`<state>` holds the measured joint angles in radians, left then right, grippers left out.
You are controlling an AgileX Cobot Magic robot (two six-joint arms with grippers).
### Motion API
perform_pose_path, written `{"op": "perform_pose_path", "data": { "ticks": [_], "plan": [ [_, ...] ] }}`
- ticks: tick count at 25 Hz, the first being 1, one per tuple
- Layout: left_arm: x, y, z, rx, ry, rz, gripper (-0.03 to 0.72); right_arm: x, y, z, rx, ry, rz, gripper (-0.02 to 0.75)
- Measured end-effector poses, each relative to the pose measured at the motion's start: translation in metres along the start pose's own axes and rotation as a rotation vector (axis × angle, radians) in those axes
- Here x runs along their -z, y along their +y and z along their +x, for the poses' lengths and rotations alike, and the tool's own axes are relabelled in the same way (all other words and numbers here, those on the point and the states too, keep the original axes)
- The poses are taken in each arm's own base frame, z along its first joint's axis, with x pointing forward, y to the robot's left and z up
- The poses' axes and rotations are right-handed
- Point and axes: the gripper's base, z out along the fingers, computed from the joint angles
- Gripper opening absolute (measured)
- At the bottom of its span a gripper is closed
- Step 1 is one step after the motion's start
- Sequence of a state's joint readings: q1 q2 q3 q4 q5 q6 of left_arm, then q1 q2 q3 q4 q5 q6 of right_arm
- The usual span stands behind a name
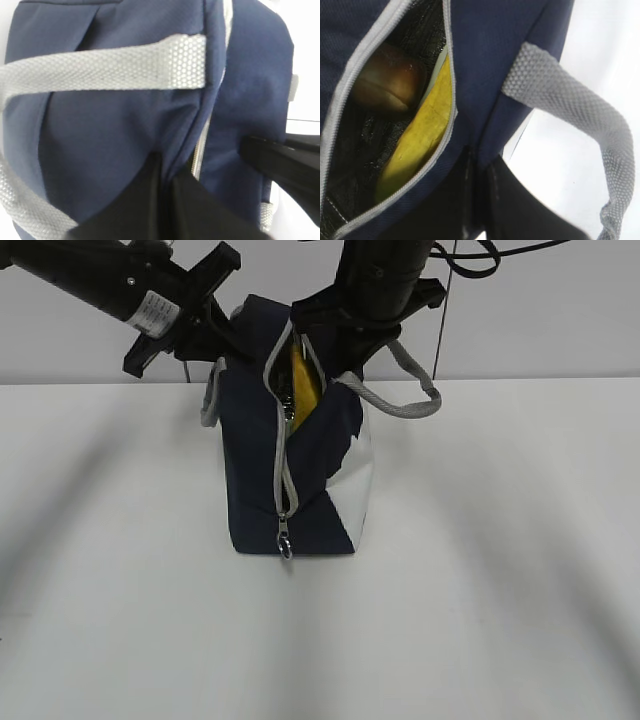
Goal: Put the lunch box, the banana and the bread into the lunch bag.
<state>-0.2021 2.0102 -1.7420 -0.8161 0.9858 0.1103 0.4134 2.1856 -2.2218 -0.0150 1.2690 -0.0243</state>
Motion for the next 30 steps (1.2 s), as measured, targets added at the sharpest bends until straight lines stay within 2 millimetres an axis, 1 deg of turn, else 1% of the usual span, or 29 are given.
{"op": "perform_pose_path", "data": {
  "ticks": [2, 4, 5, 7, 9, 11, 12, 14, 17, 21, 23, 29, 30],
  "plan": [
    [0.0, 0.0, 0.0, -0.002, 0.0, -0.003, 0.06, 0.0, 0.0, 0.0, 0.0, 0.0, 0.0, 0.023],
    [0.0, 0.001, 0.0, -0.005, 0.0, -0.007, 0.132, 0.0, 0.0, 0.0, 0.0, -0.002, 0.0, 0.095],
    [0.0, 0.001, 0.0, -0.005, 0.0, -0.007, 0.176, 0.0, 0.0, 0.0, -0.001, -0.004, -0.002, 0.156],
    [0.0, 0.001, 0.0, -0.005, 0.003, -0.009, 0.3, 0.0, 0.0, 0.0, -0.001, -0.004, -0.002, 0.291],
    [0.002, 0.003, 0.0, 0.0, 0.009, -0.01, 0.374, 0.001, 0.0, -0.001, -0.001, -0.008, -0.002, 0.416],
    [0.006, 0.008, -0.001, 0.009, 0.024, -0.011, 0.414, 0.009, 0.0, -0.001, 0.005, -0.026, -0.004, 0.475],
    [0.008, 0.011, -0.001, 0.017, 0.03, -0.013, 0.423, 0.014, 0.0, -0.002, 0.009, -0.035, -0.005, 0.49],
    [0.016, 0.018, -0.003, 0.028, 0.04, -0.02, 0.432, 0.03, 0.001, -0.002, 0.013, -0.068, -0.012, 0.503],
    [0.042, 0.019, -0.004, 0.013, 0.029, -0.044, 0.436, 0.058, 0.003, 0.0, 0.022, -0.118, -0.032, 0.511],
    [0.079, 0.008, 0.004, -0.072, 0.025, -0.123, 0.436, 0.089, 0.009, 0.012, 0.044, -0.151, -0.089, 0.512],
    [0.095, 0.0, 0.01, -0.117, 0.03, -0.166, 0.436, 0.099, 0.011, 0.02, 0.054, -0.15, -0.102, 0.512],
    [0.131, -0.023, 0.023, -0.201, -0.027, -0.223, 0.433, 0.131, 0.032, 0.05, 0.135, -0.146, -0.123, 0.512],
    [0.137, -0.027, 0.026, -0.212, -0.04, -0.223, 0.431, 0.134, 0.035, 0.056, 0.149, -0.139, -0.127, 0.512]
  ]
}}
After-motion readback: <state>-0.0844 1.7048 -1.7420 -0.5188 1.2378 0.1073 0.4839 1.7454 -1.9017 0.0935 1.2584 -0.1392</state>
